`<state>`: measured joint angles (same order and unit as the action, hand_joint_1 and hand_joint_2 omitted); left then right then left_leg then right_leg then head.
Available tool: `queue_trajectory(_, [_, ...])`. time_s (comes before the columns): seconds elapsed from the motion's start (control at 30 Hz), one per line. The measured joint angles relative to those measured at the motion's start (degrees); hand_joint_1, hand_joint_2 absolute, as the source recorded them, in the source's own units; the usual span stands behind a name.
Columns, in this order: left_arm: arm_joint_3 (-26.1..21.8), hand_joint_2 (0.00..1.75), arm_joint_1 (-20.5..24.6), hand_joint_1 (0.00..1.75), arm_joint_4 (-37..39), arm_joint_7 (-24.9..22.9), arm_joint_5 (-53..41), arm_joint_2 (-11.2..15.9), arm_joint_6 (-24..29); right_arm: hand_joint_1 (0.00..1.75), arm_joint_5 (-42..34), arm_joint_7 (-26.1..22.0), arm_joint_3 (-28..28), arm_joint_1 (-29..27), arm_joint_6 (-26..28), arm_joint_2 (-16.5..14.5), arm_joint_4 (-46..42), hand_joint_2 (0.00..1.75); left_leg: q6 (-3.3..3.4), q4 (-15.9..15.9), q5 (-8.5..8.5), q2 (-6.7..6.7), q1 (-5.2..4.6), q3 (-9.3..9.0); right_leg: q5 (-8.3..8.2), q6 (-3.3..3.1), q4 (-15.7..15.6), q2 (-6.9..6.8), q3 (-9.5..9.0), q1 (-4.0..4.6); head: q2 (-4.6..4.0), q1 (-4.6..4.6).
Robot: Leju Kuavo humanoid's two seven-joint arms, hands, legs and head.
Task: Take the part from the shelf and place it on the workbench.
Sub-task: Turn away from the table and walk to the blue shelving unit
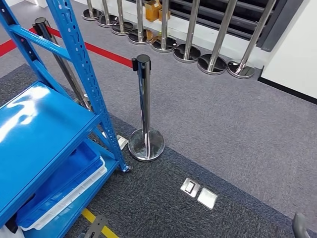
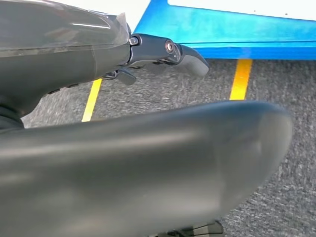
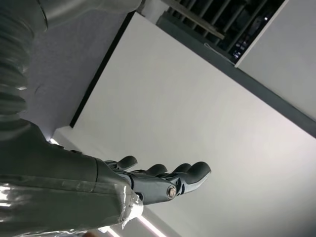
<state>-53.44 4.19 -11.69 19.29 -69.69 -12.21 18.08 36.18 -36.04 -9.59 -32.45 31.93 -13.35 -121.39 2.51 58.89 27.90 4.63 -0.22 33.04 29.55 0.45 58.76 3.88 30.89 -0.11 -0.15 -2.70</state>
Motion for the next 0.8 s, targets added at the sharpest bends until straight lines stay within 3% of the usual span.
queue_trajectory(0.03, [0.01,0.00,-0.02,0.00,0.00,-0.03,0.00,-0.07,0.03,0.00,-0.08,-0.04,-0.13,-0.01,-0.13,0.00,-0.01,1.75,-0.19,0.02,-0.10,0.52,0.10,0.24,-0.08,-0.06,-1.01,0.52,-0.33,0.05,0.00,-0.01])
queue_trajectory(0.1, [0.01,0.00,-0.19,0.00,0.00,-0.05,0.07,-0.14,0.08,0.00,-0.26,-0.15,-0.37,0.05,-0.40,-0.03,-0.03,1.75,-0.72,0.02,-0.27,1.42,0.28,0.63,-0.18,-0.24,-1.62,-0.34,-0.46,0.00,0.00,-0.02])
queue_trajectory(0.17, [0.00,0.00,-0.29,0.00,0.00,-0.02,0.29,-0.16,0.11,0.00,-0.39,-0.28,-0.55,0.14,-0.62,-0.23,-0.04,1.75,-1.26,1.42,0.93,0.19,0.14,1.31,-0.50,-0.70,-2.23,-1.64,-0.68,-0.25,0.01,-0.10])
queue_trajectory(0.23, [-0.04,0.00,-0.14,0.00,0.00,0.17,0.91,-0.16,0.14,0.00,-0.54,-0.51,-0.79,0.26,-0.76,-0.64,0.05,1.75,-1.87,6.99,4.31,-2.34,0.16,3.79,-0.63,-1.02,-2.54,-3.21,-0.79,-0.36,0.01,-0.20])
queue_trajectory(0.3, [-0.18,0.00,-0.09,0.00,0.00,0.47,1.78,-0.16,0.15,0.00,-0.74,-0.79,-0.97,0.88,-0.76,-1.06,0.35,1.75,-2.49,13.89,7.18,-3.42,0.56,6.86,-0.58,-1.05,-2.54,-4.72,-0.75,-0.38,0.01,-0.24])
queue_trajectory(0.33, [-0.27,0.00,-0.14,0.00,0.00,0.58,2.11,-0.15,0.15,0.00,-0.85,-0.90,-1.04,1.34,-0.72,-1.25,0.56,1.75,-2.75,15.30,7.29,-3.61,0.79,7.42,-0.53,-0.99,-2.53,-5.37,-0.76,-0.40,0.01,-0.25])
queue_trajectory(0.37, [-0.40,0.00,-0.20,0.00,0.00,0.62,2.29,-0.13,0.14,0.00,-0.96,-0.97,-1.14,1.77,-0.65,-1.45,0.78,1.75,-2.96,14.41,6.32,-3.84,1.02,6.87,-0.46,-0.88,-2.51,-5.98,-0.82,-0.44,0.00,-0.26])
queue_trajectory(0.43, [-0.65,0.00,-0.23,0.00,0.00,0.61,2.40,-0.04,0.13,0.00,-1.17,-0.99,-1.46,2.24,-0.53,-1.86,1.15,1.75,-3.26,7.18,2.73,-5.31,1.31,3.05,-0.15,-0.39,-2.44,-7.12,-1.20,-0.55,0.00,-0.25])
queue_trajectory(0.5, [-0.85,0.00,-0.12,0.00,0.00,0.58,2.41,0.01,0.14,0.00,-1.37,-0.97,-1.93,2.31,-0.48,-2.24,1.38,1.75,-2.95,0.93,0.76,-7.26,1.03,-0.12,0.26,0.31,-2.20,-8.13,-1.53,-0.39,0.00,-0.25])
queue_trajectory(0.53, [-0.95,0.00,-0.10,0.00,0.00,0.57,2.41,0.02,0.15,0.00,-1.43,-0.97,-2.13,2.35,-0.49,-2.38,1.45,1.75,-2.59,-0.11,0.77,-7.73,0.78,-0.57,0.39,0.59,-2.14,-8.56,-1.63,-0.28,0.00,-0.23])
queue_trajectory(0.6, [-1.18,0.00,-0.24,0.00,0.00,0.56,2.41,0.03,0.16,0.00,-1.60,-0.95,-2.35,2.47,-0.49,-2.55,1.55,1.75,-1.64,-0.21,0.82,-7.08,0.44,-0.46,0.54,1.12,-2.18,-9.39,-1.86,-0.33,0.01,-0.21])
queue_trajectory(0.63, [-1.30,0.00,-0.34,0.00,0.00,0.57,2.41,0.04,0.17,0.00,-1.71,-0.95,-2.42,2.56,-0.51,-2.60,1.58,1.75,-1.25,-0.27,0.74,-6.59,0.42,-0.43,0.91,1.42,-1.99,-9.04,-1.92,-0.50,0.01,-0.20])
queue_trajectory(0.7, [-1.46,0.00,-0.27,0.00,0.00,0.63,2.41,0.04,0.17,0.00,-1.86,-0.95,-2.64,2.65,-0.58,-2.64,1.62,1.75,-0.49,-0.42,0.54,-5.68,0.54,-0.43,3.23,1.84,1.09,-6.83,-0.73,-0.79,0.01,-0.17])
queue_trajectory(0.73, [-1.50,0.00,-0.17,0.00,0.00,0.68,2.41,0.03,0.16,0.00,-1.88,-0.96,-2.82,2.67,-0.64,-2.66,1.68,1.75,-0.23,-0.42,0.50,-5.22,0.56,-0.41,5.11,1.90,4.47,-5.44,0.79,-0.84,0.00,-0.12])
queue_trajectory(0.8, [-1.54,0.00,-0.07,0.00,0.00,0.72,2.40,0.03,0.13,0.00,-1.84,-0.96,-3.13,2.65,-0.75,-2.69,1.87,1.75,0.04,-0.41,0.48,-4.14,0.37,-0.41,8.24,1.82,12.39,-4.35,4.72,-0.78,0.01,-0.09])
